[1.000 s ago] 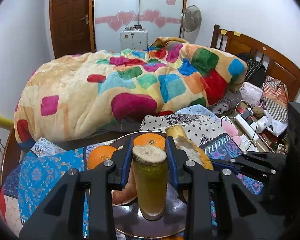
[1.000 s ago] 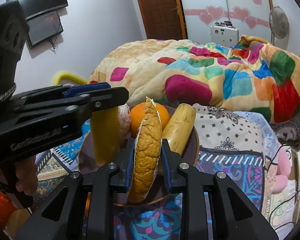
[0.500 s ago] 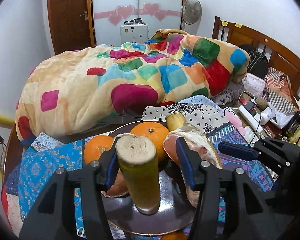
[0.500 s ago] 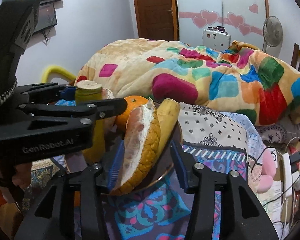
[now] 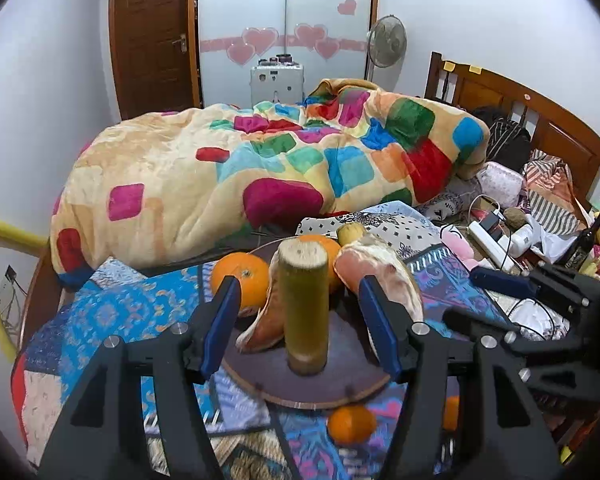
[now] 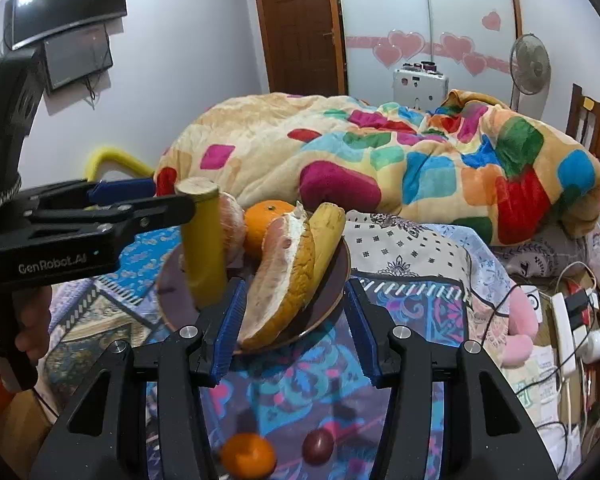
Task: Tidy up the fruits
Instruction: 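Set the yellow bottle on the plate with left tool while right tool releases pomelo half, then grasp a small orange with the left tool while the right tool grasps another small orange, then place both small oranges on the plate and open both tools, then move the right tool to the dark red plum and grasp it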
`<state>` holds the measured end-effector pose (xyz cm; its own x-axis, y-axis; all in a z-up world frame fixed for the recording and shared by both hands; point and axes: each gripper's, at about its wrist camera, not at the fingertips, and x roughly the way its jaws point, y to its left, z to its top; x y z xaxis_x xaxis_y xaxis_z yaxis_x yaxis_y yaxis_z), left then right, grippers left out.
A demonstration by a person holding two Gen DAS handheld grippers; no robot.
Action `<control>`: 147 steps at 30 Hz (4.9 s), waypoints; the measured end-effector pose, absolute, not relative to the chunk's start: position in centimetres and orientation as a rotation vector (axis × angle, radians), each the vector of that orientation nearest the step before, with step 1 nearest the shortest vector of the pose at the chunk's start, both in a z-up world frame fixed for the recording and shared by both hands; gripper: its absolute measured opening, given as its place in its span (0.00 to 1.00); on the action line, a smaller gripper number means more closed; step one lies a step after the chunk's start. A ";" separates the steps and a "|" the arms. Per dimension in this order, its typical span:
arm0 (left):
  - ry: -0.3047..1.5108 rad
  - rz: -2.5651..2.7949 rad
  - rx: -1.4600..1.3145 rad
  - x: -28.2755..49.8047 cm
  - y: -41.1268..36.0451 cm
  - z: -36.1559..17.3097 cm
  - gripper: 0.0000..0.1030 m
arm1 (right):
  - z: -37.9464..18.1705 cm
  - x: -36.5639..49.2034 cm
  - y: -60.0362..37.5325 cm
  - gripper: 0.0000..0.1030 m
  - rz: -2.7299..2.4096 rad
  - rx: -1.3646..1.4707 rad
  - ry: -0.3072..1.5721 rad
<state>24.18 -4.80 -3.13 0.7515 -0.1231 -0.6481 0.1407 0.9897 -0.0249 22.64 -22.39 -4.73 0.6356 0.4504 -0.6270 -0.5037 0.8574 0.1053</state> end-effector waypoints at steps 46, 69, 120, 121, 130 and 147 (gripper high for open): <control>0.840 -0.212 0.003 16.7 -5.7 -11.3 0.68 | -10.7 16.2 -23.4 0.30 0.542 -0.085 0.780; 0.858 -0.215 -0.021 18.7 -6.3 -11.6 0.36 | -9.3 17.5 -23.4 0.30 0.563 -0.075 0.737; 0.753 -0.147 0.002 22.2 -1.4 -8.2 0.44 | -8.0 22.3 -16.9 0.40 0.611 -0.165 0.672; 0.747 -0.144 0.002 21.7 -1.3 -7.8 0.44 | -7.7 22.2 -17.0 0.40 0.614 -0.159 0.669; 0.730 -0.124 0.006 18.2 -0.8 -6.4 0.44 | -5.5 19.0 -18.3 0.40 0.594 -0.155 0.622; 0.826 -0.135 -0.013 11.7 -0.8 -10.0 0.44 | -7.7 14.0 -22.7 0.40 0.533 -0.121 0.688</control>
<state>11.74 -0.84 -9.99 0.6700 -0.1247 -0.7319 0.1145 0.9914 -0.0641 13.95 -22.75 -7.66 0.6454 0.4279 -0.6328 -0.5056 0.8602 0.0660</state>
